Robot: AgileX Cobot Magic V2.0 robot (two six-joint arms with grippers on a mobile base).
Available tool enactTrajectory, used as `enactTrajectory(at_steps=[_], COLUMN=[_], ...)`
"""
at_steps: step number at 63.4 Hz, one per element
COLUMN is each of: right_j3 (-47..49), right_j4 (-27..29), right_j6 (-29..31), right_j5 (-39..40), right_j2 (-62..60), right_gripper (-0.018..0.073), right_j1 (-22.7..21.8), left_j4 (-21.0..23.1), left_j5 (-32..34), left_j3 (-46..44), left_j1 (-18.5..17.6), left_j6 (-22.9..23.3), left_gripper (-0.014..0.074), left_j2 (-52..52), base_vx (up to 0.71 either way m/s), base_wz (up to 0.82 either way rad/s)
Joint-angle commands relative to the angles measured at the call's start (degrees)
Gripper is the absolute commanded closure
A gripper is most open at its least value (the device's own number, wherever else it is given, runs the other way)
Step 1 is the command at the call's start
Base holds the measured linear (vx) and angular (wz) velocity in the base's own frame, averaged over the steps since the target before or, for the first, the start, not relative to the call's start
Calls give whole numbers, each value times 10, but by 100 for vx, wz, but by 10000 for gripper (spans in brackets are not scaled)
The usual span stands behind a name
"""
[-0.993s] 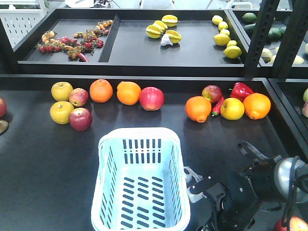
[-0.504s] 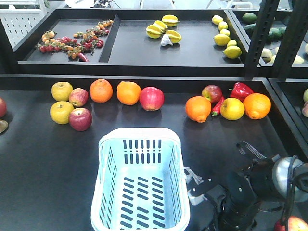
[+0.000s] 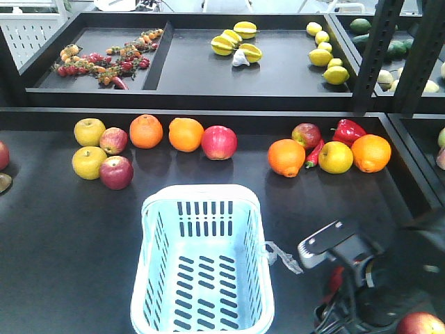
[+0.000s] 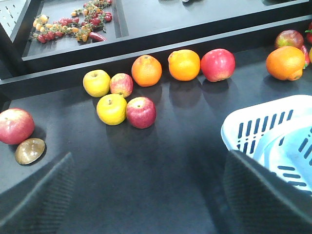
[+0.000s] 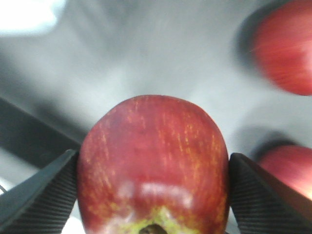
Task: Pick three apples into basket with both arms
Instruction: 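Reach the right gripper down to the red apple nearest the robot, then grasp the red apple and carry it over the basket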
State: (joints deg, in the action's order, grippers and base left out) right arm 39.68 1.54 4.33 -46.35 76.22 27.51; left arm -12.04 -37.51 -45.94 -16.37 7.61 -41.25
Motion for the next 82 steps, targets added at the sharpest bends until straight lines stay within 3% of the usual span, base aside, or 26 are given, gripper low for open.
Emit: enactTrajectory(at_steps=[1, 10, 26, 32, 49, 56, 68, 82], right_j3=[12, 13, 56, 83, 152, 179, 212, 212], right_j4=[29, 97, 255, 276, 336, 355, 350, 355], right_j6=[6, 61, 237, 282, 337, 388, 395, 361], right_j5=[3, 26, 45, 51, 51, 65, 91, 97], right_j2=[-71, -113, -83, -61, 25, 72, 143, 154], right_gripper=[264, 264, 264, 264, 264, 263, 248, 109], right_j1=[-1, -1, 0, 0, 2, 33, 81, 79], left_j4=[-5, -5, -5, -5, -5, -5, -5, -5], left_j5=[34, 34, 34, 34, 34, 34, 34, 34], left_j3=[-12, -12, -12, -12, -12, -12, -12, -12], left_j1=[-1, -1, -1, -1, -1, -1, -1, -1], left_j6=[6, 6, 6, 6, 6, 6, 6, 6], left_gripper=[3, 3, 3, 3, 3, 3, 3, 3], left_j2=[1, 1, 1, 1, 1, 1, 1, 1], base_vx=[0, 0, 0, 0, 0, 0, 0, 0], base_wz=[0, 0, 0, 0, 0, 0, 0, 0])
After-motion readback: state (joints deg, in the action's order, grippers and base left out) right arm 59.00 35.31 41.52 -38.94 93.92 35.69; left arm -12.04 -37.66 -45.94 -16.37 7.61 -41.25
